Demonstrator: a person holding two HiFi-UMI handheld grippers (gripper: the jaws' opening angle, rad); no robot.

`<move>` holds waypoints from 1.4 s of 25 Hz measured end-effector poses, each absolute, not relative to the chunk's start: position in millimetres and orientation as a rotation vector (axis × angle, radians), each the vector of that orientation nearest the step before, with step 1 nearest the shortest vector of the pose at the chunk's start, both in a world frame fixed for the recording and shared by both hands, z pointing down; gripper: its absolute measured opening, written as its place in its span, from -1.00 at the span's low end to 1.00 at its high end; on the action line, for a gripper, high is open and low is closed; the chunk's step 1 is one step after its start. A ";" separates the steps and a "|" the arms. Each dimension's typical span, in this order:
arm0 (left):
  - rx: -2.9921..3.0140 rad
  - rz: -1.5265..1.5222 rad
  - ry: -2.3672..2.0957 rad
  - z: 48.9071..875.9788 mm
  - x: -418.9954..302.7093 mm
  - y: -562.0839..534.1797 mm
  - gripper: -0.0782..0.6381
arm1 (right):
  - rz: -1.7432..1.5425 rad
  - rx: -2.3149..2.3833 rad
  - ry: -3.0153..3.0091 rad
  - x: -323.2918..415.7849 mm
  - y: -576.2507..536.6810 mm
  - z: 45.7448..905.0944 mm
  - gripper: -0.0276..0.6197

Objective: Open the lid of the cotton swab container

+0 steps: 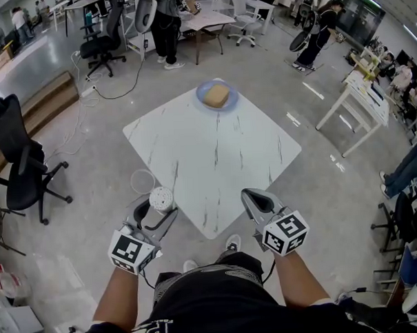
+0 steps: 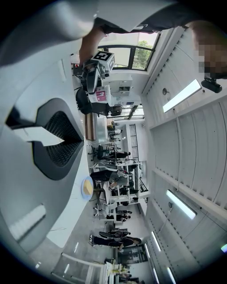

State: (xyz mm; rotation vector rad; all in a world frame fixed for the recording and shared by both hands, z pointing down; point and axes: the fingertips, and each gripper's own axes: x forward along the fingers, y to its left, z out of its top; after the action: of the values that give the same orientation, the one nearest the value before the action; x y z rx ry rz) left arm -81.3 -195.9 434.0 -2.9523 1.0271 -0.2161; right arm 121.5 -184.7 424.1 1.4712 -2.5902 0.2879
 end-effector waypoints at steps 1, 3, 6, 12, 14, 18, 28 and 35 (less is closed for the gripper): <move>-2.952 -0.215 1.027 434.1 -81.1 -195.9 0.06 | 0.288 1.470 -2.591 121.3 -184.7 424.2 -0.91; -2.953 -0.211 1.030 434.5 -81.0 -196.2 0.06 | 0.286 1.468 -2.593 120.9 -185.1 424.2 -0.91; -2.956 -0.206 1.031 434.1 -80.4 -196.2 0.06 | 0.284 1.465 -2.593 120.2 -185.9 423.7 -0.91; -2.953 -0.197 1.027 430.0 -78.5 -195.2 0.06 | 0.287 1.456 -2.591 119.8 -185.4 423.4 -0.91; -2.954 -0.197 1.024 428.8 -78.5 -194.5 0.06 | 0.290 1.456 -2.591 119.3 -184.9 423.1 -0.91; -2.953 -0.200 1.022 430.2 -79.6 -194.3 0.06 | 0.291 1.456 -2.589 118.9 -185.2 424.5 -0.91; -2.949 -0.202 1.022 430.1 -79.6 -193.7 0.06 | 0.293 1.457 -2.589 118.9 -184.7 425.2 -0.91; -2.950 -0.202 1.026 429.5 -78.7 -194.7 0.06 | 0.298 1.454 -2.592 118.5 -186.6 426.0 -0.91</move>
State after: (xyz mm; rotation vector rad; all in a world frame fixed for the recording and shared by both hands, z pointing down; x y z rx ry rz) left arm -78.7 -194.7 429.5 -2.9497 1.0262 -0.2019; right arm 118.5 -186.6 426.0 1.4537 -2.5918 0.2983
